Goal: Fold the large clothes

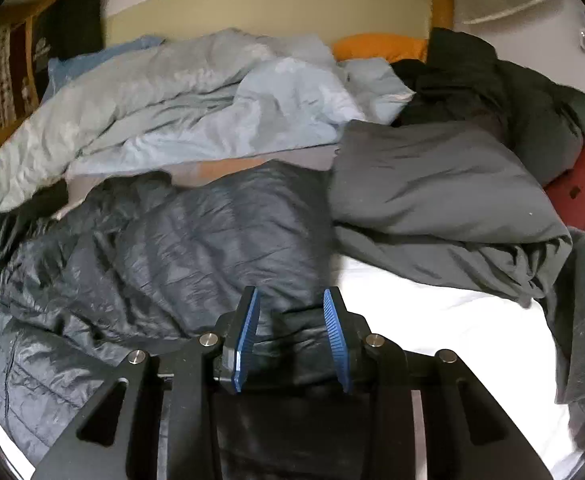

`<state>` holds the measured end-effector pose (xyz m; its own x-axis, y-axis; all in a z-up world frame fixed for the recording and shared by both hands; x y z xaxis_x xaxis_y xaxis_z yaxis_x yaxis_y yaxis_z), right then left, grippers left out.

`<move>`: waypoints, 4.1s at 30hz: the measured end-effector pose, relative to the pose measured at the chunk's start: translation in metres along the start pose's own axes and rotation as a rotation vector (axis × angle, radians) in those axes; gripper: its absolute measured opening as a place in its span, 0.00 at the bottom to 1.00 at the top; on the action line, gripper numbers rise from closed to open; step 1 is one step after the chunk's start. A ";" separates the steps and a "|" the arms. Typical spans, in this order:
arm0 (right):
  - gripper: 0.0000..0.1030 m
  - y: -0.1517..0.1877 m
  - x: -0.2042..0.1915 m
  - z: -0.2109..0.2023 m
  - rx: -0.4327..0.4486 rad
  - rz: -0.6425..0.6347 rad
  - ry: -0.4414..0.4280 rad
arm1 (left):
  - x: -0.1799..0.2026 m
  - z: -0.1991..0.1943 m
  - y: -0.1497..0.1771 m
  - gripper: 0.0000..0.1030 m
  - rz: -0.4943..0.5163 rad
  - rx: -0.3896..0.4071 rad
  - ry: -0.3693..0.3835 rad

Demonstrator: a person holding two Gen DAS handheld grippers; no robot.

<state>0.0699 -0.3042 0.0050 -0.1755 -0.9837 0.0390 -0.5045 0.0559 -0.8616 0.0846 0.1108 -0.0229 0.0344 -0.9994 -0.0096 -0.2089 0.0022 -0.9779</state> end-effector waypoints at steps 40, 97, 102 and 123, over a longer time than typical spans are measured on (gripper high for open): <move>0.55 -0.055 -0.302 0.015 0.043 -0.210 -0.207 | -0.126 0.145 -0.003 0.75 -0.001 -0.391 0.137; 0.03 -0.180 -0.270 -0.072 0.256 -0.379 -0.046 | -0.048 -0.010 -0.068 0.48 -0.151 -0.116 0.434; 0.03 -0.130 -0.168 -0.024 0.068 -0.203 0.033 | -0.017 0.006 -0.053 0.64 -0.239 -0.271 0.633; 0.62 -0.010 0.006 0.032 -0.008 0.042 0.106 | 0.042 0.044 -0.005 0.58 0.197 -0.274 0.071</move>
<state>0.1009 -0.3167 -0.0028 -0.2842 -0.9571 0.0568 -0.5016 0.0979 -0.8596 0.1304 0.0703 -0.0276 -0.0983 -0.9807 -0.1688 -0.4600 0.1952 -0.8662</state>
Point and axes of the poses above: each gripper's, at about its wrist camera, not at the fingertips, and z roughly the way its jaws point, x to its right, y to its underside, the point moved 3 cm from there along z, roughly the way its jaws point, and after that the axes turned 11 degrees about x, right-handed, at the moved point
